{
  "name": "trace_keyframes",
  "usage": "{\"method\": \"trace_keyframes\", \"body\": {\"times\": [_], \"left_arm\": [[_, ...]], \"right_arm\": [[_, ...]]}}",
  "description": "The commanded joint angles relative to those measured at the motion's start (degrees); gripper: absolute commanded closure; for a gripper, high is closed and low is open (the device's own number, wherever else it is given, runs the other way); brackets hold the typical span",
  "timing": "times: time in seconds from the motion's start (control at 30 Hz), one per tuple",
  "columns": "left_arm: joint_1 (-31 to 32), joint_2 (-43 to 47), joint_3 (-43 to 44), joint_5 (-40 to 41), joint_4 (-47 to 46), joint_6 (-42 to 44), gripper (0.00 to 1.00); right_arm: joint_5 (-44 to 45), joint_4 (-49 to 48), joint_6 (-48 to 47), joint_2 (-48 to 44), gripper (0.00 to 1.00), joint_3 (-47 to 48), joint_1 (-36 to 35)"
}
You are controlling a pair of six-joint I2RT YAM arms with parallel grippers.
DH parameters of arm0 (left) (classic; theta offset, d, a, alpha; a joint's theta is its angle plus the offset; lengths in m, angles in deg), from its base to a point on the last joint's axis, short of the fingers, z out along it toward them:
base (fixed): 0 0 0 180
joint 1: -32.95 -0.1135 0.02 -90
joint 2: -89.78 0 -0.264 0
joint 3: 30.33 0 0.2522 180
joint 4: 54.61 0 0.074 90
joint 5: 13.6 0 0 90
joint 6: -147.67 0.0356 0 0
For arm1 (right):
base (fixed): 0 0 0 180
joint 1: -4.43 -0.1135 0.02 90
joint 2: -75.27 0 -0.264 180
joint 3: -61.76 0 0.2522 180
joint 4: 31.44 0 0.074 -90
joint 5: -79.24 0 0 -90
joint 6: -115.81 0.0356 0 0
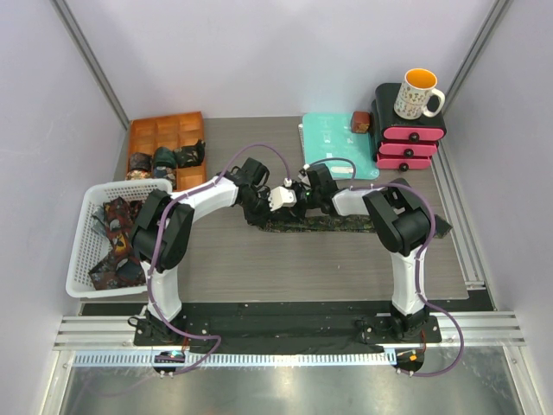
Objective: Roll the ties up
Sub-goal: Roll the tie at the center of the board.
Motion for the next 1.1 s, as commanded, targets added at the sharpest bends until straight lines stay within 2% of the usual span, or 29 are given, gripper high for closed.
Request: {"method": "trace_keyframes", "body": {"times": [0.0,0.07,0.17,0.2,0.3,0.4,0.5,0.63,0.73,0.93,1.07], "left_arm": [[-0.09,-2.75,-0.65,2.04,3.46,0.08,0.93],[0.0,-2.66,-0.56,2.04,3.46,-0.01,0.93],[0.0,-2.75,-0.39,2.04,3.46,0.08,0.93],[-0.09,-2.75,-0.56,2.13,3.46,0.08,0.93],[-0.09,-2.66,-0.56,2.21,3.28,0.08,0.93],[-0.44,-2.66,-0.21,1.95,3.46,-0.44,0.92],[-1.05,-2.31,0.58,0.9,4.33,-1.06,0.86],[-1.67,-0.55,0.93,-1.82,5.56,-0.97,0.65],[-2.46,1.38,1.02,-4.46,6.09,-1.32,0.54],[-5.36,4.55,0.85,-11.65,6.18,-3.17,0.41],[-6.06,6.56,-1.52,-15.36,4.6,-1.59,0.37]], "right_arm": [[-2.84,-2.71,2.12,0.32,0.55,-0.22,-1.11],[-3.19,-3.15,2.65,0.5,0.57,-0.48,-1.28],[-3.55,-3.6,2.13,0.5,0.76,-0.4,-1.63],[-3.55,-2.81,1.6,0.68,0.89,-0.4,-1.64],[-3.11,1.13,-1.47,1.29,0.99,0.65,-1.55],[-2.32,2.72,-3.58,1.47,0.99,0.57,-0.76],[-1.09,5.28,-6.92,1.64,0.99,1.09,0.03],[-0.21,6.95,-9.74,2.17,0.99,1.45,0.47],[-0.03,7.57,-11.32,2.78,0.99,1.45,1.0],[0.5,8.97,-14.57,2.61,0.99,0.92,2.23],[0.85,9.32,-17.65,2.61,0.99,0.57,2.93]]}}
